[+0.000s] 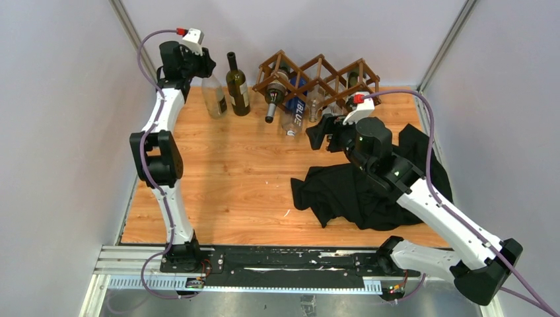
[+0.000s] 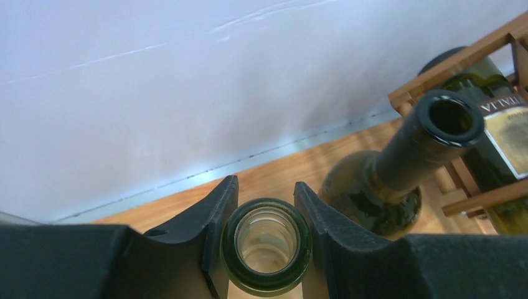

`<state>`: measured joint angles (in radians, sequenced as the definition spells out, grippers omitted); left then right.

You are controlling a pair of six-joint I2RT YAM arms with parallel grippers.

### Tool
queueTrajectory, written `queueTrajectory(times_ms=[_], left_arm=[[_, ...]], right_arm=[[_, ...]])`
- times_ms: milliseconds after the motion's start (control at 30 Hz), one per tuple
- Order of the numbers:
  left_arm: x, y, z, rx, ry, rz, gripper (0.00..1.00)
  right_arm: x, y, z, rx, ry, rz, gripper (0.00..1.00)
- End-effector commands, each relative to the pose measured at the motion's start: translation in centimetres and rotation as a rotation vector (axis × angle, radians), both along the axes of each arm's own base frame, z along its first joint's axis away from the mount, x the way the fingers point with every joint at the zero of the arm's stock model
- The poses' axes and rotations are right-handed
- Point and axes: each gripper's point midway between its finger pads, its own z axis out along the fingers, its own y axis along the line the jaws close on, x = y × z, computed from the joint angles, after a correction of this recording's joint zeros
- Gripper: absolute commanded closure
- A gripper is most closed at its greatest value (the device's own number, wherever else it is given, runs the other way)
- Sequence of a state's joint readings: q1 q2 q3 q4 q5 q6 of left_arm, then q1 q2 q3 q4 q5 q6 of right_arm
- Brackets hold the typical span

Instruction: Take the wine bottle off the wine rack

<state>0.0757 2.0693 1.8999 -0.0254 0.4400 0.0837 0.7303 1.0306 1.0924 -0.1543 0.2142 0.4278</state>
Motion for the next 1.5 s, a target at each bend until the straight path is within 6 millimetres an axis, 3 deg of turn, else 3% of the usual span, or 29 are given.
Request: queueTrajectory(times_ms=[0,167,200,267,333,667,833,1067,1100,1133,1300,1467], left_arm=[[1.6,1.4,7.3,0.023,-0.239,0.026,1.00],[2.2,1.4,6.9,0.016,-0.241,0.023,1.00],[2.3,1.6,6.8,0.011,-0.237,0.032,0.96],[2.2,1.8,6.5,0.010,-0.227,0.051,0.70],[1.8,2.0,6.3,0.030,-0.226,0.054,0.51],[-0.8,2.0,6.9,0.079,-0.165,0.054,0.02],[-3.8,2.4,6.9,0.133,-0.050,0.058,0.00],[-11.0,3.0,5.6,0.161,0.188,0.063,0.00],[-12.2,3.0,4.9,0.148,0.232,0.055,0.00],[-13.1,3.0,4.9,0.137,0.245,0.048,0.00],[-17.8,2.6,1.8,0.096,0.343,0.007,0.00],[-20.7,1.8,-1.4,0.083,0.419,-0.028,0.00]], right_arm=[[0.5,-2.3,-0.3,-0.001,0.014,-0.076,0.10],[1.0,-3.0,-0.6,-0.022,0.020,-0.087,0.09],[1.1,-3.0,-0.7,-0.028,0.023,-0.086,0.09],[1.2,-3.1,-1.0,-0.045,0.033,-0.085,0.08],[1.3,-3.4,-1.2,-0.049,0.041,-0.092,0.08],[2.4,-3.4,0.1,-0.039,0.051,-0.096,0.06],[4.3,-1.1,-0.2,-0.047,0.109,-0.056,0.06],[9.9,4.4,-3.4,-0.022,0.259,-0.032,0.05],[10.8,5.3,-3.1,-0.009,0.262,-0.024,0.06],[11.5,6.0,-4.4,-0.018,0.291,-0.017,0.05],[15.7,9.0,-6.9,-0.045,0.336,-0.016,0.05],[18.5,11.5,-10.0,-0.044,0.380,-0.001,0.06]])
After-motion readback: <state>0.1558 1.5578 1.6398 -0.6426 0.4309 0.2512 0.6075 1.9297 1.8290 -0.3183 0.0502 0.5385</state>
